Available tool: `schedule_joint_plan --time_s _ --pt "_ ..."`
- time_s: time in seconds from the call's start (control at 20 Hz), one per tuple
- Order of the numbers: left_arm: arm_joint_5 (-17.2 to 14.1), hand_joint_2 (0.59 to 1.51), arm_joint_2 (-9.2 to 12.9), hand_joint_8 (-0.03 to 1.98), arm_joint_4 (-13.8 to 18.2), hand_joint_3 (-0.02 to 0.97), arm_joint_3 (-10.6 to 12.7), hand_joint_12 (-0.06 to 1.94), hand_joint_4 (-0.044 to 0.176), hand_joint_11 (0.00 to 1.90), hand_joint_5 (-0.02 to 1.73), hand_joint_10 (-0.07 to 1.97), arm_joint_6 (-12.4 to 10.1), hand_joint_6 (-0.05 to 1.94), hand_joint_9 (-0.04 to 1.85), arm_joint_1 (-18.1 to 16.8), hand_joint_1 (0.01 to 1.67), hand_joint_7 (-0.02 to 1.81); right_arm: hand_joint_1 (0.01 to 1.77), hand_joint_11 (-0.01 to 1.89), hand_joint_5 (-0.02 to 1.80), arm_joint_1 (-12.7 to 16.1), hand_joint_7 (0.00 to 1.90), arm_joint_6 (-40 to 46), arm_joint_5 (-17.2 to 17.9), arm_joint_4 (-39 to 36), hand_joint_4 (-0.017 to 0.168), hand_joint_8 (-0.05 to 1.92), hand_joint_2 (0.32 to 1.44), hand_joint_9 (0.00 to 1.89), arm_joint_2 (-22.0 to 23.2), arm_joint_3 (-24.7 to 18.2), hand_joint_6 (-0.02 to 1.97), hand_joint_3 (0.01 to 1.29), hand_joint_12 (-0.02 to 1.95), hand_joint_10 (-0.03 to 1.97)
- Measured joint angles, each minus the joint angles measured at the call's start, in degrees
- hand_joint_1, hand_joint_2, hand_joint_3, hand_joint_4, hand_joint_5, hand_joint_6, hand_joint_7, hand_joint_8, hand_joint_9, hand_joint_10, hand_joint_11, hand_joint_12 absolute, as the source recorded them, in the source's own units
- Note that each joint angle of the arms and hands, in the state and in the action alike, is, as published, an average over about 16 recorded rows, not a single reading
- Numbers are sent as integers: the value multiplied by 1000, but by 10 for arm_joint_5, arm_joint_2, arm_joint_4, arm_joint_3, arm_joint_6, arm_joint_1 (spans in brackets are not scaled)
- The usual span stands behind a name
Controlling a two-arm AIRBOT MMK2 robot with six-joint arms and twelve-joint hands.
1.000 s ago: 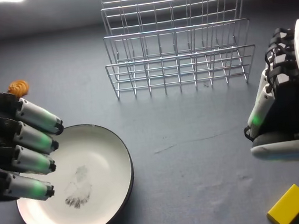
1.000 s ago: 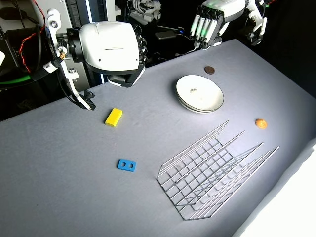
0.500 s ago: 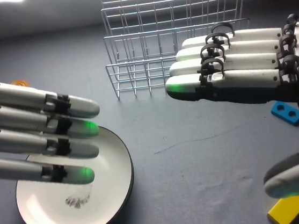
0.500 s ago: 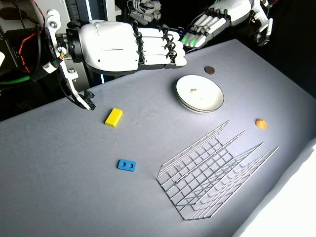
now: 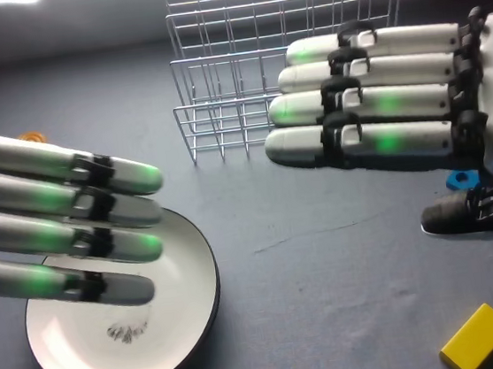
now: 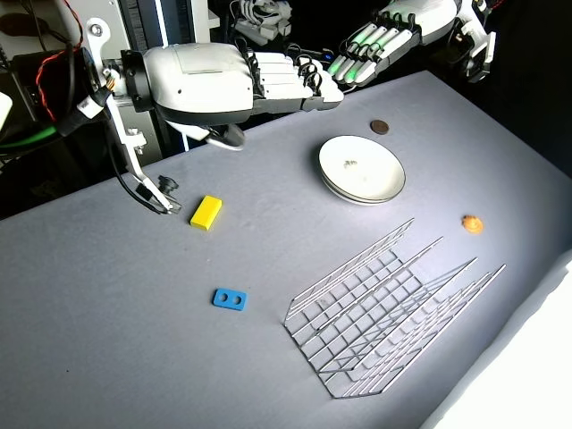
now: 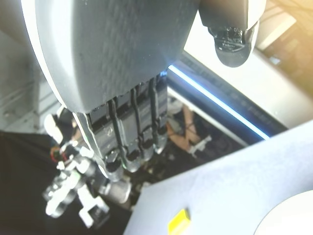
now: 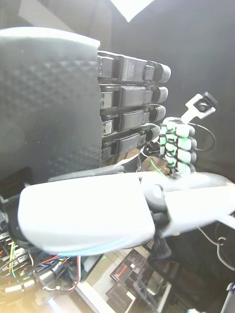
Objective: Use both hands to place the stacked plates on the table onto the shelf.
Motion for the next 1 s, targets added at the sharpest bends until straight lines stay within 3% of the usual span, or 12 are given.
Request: schedule_joint_plan --time_s 0.15,0.3,0.6,1.0 --pt "-1 1043 1 11 10 18 2 35 3 166 260 12 -8 -3 216 1 23 243 1144 19 16 -5 21 -33 4 2 5 11 1007 16 -14 12 19 19 -8 4" --pt "-3 1044 2 16 26 18 4 35 3 168 258 12 -19 -3 213 1 23 241 1214 20 14 -9 21 -52 7 4 4 11 1000 14 -28 24 19 19 -8 5" --pt "3 1047 4 20 61 19 4 35 3 172 260 12 -53 -2 222 -1 24 249 1186 21 12 -21 22 -73 10 5 2 11 994 13 -46 39 19 18 -8 5" --pt "57 1048 9 21 108 20 -3 34 3 182 281 12 -83 -2 236 18 24 266 1152 22 12 -30 22 -81 17 6 2 12 992 15 -51 40 19 18 -7 5"
